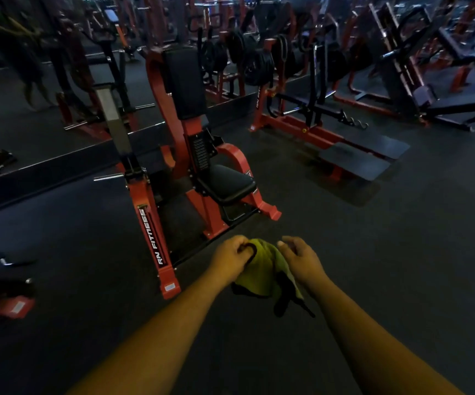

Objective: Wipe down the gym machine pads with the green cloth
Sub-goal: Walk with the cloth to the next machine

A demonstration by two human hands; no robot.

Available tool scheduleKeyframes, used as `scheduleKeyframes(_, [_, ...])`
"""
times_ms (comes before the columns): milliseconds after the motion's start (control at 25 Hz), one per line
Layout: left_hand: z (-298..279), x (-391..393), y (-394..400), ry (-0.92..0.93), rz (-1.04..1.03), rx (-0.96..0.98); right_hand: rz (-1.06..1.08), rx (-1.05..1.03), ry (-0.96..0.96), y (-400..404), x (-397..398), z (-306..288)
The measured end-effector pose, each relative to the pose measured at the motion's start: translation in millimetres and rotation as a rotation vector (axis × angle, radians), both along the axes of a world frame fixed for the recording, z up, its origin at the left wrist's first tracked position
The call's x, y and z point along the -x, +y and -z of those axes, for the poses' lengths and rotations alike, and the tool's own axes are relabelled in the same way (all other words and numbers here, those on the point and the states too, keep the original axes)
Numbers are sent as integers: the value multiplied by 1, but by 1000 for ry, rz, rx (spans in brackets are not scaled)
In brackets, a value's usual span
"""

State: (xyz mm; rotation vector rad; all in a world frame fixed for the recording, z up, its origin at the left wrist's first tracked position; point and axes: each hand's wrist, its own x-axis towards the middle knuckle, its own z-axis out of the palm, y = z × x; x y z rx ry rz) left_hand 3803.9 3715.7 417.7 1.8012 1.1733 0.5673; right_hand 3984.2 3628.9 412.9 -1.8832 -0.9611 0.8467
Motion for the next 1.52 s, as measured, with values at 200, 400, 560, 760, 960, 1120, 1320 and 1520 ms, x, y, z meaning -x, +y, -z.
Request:
scheduleKeyframes(200, [-9,-43,83,85,-12,-7,-303,-30,-179,62,-23,-1])
scheduleKeyframes(400, [-1,-78,157,45,-11,88,-367,104,-297,144,-32,12])
scheduleKeyframes(560, [-5,-83,218,-50,-16,206,-303,102,-281,199,-42,16])
scheduleKeyframes(760, [-17,-94,269,-42,72,241,-304,87,-185,253,-46,8])
scheduleKeyframes(960, [-25,-97,301,72,69,108,-217,77,-182,283,-75,7])
scheduleKeyframes(1120, [-27,-108,311,152,3,-19,-369,7,-65,295,-76,-6])
scheduleKeyframes(1320, [-38,-104,319,296,12,-188,-332,57,-346,307,-120,-5])
scheduleKeyframes(1520, [-20,-65,332,716,154,-363,-337,-35,-433,330,-144,-24])
